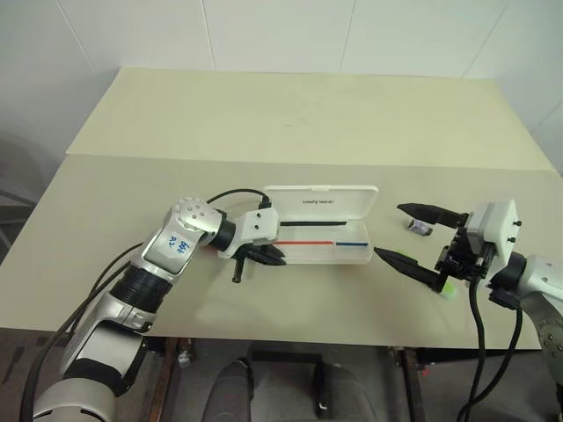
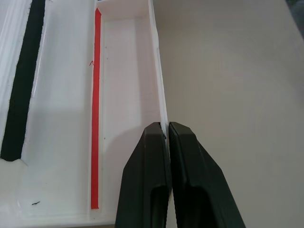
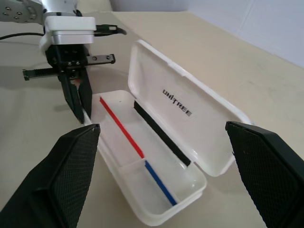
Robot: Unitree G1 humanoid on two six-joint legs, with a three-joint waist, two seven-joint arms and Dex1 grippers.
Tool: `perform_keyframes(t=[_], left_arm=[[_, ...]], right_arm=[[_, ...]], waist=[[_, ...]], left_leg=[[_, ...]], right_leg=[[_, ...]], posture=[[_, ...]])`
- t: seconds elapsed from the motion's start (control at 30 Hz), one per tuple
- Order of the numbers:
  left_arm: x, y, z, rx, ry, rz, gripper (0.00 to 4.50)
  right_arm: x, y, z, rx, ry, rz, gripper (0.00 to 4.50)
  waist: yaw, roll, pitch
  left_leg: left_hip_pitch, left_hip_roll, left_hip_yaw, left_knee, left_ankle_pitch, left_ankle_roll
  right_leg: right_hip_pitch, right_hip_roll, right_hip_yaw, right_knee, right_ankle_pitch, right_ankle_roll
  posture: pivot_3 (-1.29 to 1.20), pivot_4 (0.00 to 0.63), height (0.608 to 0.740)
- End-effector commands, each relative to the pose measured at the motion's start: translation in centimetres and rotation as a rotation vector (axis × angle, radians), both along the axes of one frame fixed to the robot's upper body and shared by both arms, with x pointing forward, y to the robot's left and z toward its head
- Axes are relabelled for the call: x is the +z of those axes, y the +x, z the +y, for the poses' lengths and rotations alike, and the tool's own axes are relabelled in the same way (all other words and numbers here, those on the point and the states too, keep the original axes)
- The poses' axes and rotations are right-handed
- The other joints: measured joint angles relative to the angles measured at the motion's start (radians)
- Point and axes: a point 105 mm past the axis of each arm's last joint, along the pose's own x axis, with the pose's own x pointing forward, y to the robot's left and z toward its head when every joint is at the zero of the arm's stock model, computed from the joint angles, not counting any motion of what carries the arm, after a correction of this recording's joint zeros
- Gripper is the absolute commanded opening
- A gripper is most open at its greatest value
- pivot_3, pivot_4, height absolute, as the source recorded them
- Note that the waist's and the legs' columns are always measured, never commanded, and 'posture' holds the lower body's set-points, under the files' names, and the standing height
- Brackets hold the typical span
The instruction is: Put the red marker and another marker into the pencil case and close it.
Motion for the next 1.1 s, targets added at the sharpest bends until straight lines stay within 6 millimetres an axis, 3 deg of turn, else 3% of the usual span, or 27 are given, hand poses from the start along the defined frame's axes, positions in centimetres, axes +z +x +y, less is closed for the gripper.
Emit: perform_keyframes(t=[0.03,0.1,0.23,0.37,0.5,0.63,0.9,1.0,1.1], left_arm=[[0.0,-0.8,0.0,-0.054,0.014,-0.009,0.04],[-0.6,-0.7,0.7,-0.059,0.049,-0.012,0.04],[-1.2,-0.1,1.5,-0.026,0.068,-0.003,0.04],[-0.9,0.0,1.0,-0.020,0.030,0.006,1.13],[0.4,-0.4,0.2,-0.030,-0.035,0.025,2.50],[1.7,-1.1,0.2,-0.032,-0.064,0.040,2.50],[4.5,-3.7,0.9,-0.016,-0.128,0.103,2.50],[5.2,-5.2,1.8,-0.027,-0.140,0.162,3.01],[5.8,-7.2,3.0,-0.052,-0.163,0.247,3.97]], right_arm=[[1.4,-0.8,0.2,0.000,-0.001,-0.062,4.50],[1.4,-0.9,0.4,-0.001,0.000,-0.063,4.50],[1.6,-0.9,0.8,-0.001,0.008,-0.072,4.50],[1.8,-0.7,1.0,0.005,0.015,-0.077,4.50],[1.7,-0.5,1.4,0.020,0.022,-0.074,4.50],[1.6,-0.1,1.7,0.039,0.028,-0.074,4.50],[1.3,0.8,2.3,0.087,0.039,-0.067,4.50],[1.2,1.1,2.4,0.103,0.039,-0.067,4.50],[1.4,1.4,2.4,0.114,0.036,-0.071,4.50]], waist=[[0.000,0.000,0.000],[0.001,0.000,0.000],[0.002,0.000,0.000],[0.001,0.000,0.000],[0.002,0.000,0.000],[0.001,0.000,0.000],[-0.004,0.000,0.000],[-0.007,0.000,0.000],[-0.018,-0.001,0.000]], left_leg=[[0.000,0.000,0.000,0.001,0.000,0.000],[0.000,0.000,0.000,0.002,0.000,0.000],[0.000,0.000,0.002,0.003,0.000,0.000],[0.001,0.000,0.002,0.003,0.000,0.000],[0.001,0.000,0.002,0.003,0.000,0.001],[0.001,0.000,0.002,0.003,0.000,0.001],[0.001,0.000,0.002,0.002,0.000,0.001],[0.001,0.000,0.002,0.003,0.000,0.001],[0.001,0.000,0.002,0.002,0.000,0.001]], right_leg=[[0.000,0.000,0.000,0.000,-0.002,-0.004],[0.001,0.000,0.001,0.000,-0.006,-0.011],[0.001,0.000,0.003,-0.001,-0.006,-0.011],[0.001,0.000,0.003,0.000,-0.006,-0.011],[0.001,0.000,0.004,0.000,-0.006,-0.011],[0.001,0.000,0.004,0.000,-0.006,-0.011],[0.001,0.000,0.004,0.000,-0.005,-0.009],[0.001,0.000,0.004,0.000,-0.005,-0.010],[0.001,0.000,0.005,0.000,-0.005,-0.010]], posture=[[0.00,0.150,0.740],[0.00,0.150,0.740],[0.00,0.150,0.740],[0.00,0.150,0.740],[0.00,0.150,0.740],[0.00,0.150,0.740],[0.00,0.150,0.740],[0.00,0.150,0.740],[0.00,0.150,0.740]])
